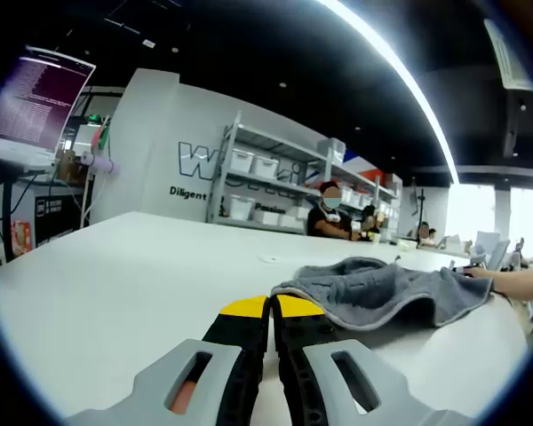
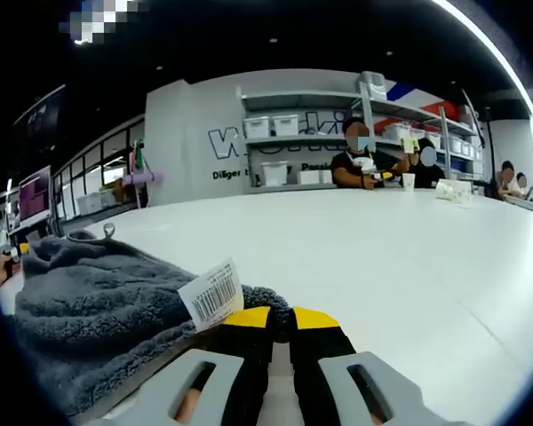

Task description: Fold the towel on the table until its edges align and the towel forms a compact rectangular stack.

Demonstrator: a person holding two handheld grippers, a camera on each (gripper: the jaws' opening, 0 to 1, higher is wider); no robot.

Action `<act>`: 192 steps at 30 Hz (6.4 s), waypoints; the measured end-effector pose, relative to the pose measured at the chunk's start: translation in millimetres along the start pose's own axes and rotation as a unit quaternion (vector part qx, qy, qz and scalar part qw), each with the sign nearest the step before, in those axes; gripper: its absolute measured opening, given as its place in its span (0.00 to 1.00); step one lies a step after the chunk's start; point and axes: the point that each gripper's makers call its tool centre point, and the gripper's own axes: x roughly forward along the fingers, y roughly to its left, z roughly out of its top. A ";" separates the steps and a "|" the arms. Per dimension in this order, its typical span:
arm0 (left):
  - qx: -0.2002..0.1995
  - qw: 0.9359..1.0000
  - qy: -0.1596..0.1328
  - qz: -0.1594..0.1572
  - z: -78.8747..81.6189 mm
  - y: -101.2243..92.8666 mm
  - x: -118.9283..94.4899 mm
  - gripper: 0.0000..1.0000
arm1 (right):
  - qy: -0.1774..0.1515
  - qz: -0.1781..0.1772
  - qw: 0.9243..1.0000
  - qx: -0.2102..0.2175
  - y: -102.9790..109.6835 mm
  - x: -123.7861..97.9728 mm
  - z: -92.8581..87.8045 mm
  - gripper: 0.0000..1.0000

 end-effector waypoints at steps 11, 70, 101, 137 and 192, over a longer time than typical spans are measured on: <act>0.000 1.000 0.000 0.000 -0.1 0.5 0.1 0.02 | 0.000 -0.025 1.000 0.002 -4.7 -5.5 -1.4 0.04; 0.006 1.000 0.004 -0.004 -2.0 0.1 1.2 0.02 | 0.001 -0.089 0.996 0.012 -34.1 -12.8 -2.3 0.04; 0.006 1.000 0.004 -0.004 -2.8 0.8 0.3 0.02 | 0.001 -0.089 0.996 0.013 -32.3 -12.8 -2.7 0.04; 0.004 1.000 0.005 -0.004 -3.6 0.0 0.3 0.02 | 0.000 -0.093 0.996 0.008 -37.4 -12.2 -1.9 0.07; -0.113 0.992 -0.047 -0.021 14.7 3.4 -4.1 0.20 | -0.113 0.016 0.993 -0.004 32.3 -62.0 24.1 0.25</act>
